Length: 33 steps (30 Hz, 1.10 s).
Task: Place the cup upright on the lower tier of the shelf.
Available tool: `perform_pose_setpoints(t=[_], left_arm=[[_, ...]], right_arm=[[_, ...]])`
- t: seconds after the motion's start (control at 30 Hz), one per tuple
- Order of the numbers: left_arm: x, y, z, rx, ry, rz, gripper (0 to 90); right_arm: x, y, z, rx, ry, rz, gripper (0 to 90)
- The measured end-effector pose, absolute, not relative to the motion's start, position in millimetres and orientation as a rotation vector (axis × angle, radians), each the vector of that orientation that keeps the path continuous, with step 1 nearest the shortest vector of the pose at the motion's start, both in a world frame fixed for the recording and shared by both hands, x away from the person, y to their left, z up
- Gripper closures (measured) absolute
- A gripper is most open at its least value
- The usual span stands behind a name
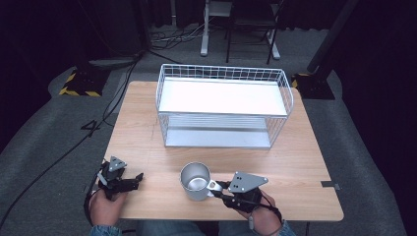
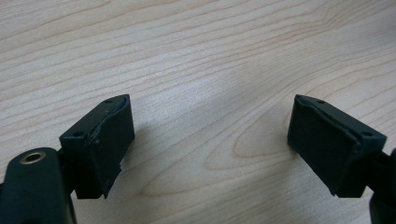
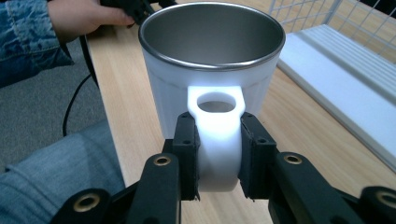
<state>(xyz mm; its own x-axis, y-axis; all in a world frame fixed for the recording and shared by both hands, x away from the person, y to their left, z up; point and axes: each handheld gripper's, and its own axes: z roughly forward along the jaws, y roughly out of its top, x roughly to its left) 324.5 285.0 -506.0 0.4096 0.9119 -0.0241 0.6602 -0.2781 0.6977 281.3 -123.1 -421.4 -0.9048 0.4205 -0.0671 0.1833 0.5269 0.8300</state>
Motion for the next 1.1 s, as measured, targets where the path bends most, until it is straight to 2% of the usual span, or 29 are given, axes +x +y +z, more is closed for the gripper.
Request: perform_pose_setpoints(t=[0.47, 1.1], left_arm=[[324.8, 285.0, -505.8, 2.035, 1.337, 0.51, 15.2], [325.5, 284.8, -505.8, 2.03, 1.344, 0.512, 15.1]], right_arm=[[315.8, -131.4, -400.4, 0.59, 2.434, 1.337, 71.6], [363.7, -148.6, -393.2, 0.73, 2.329, 1.289, 71.6]])
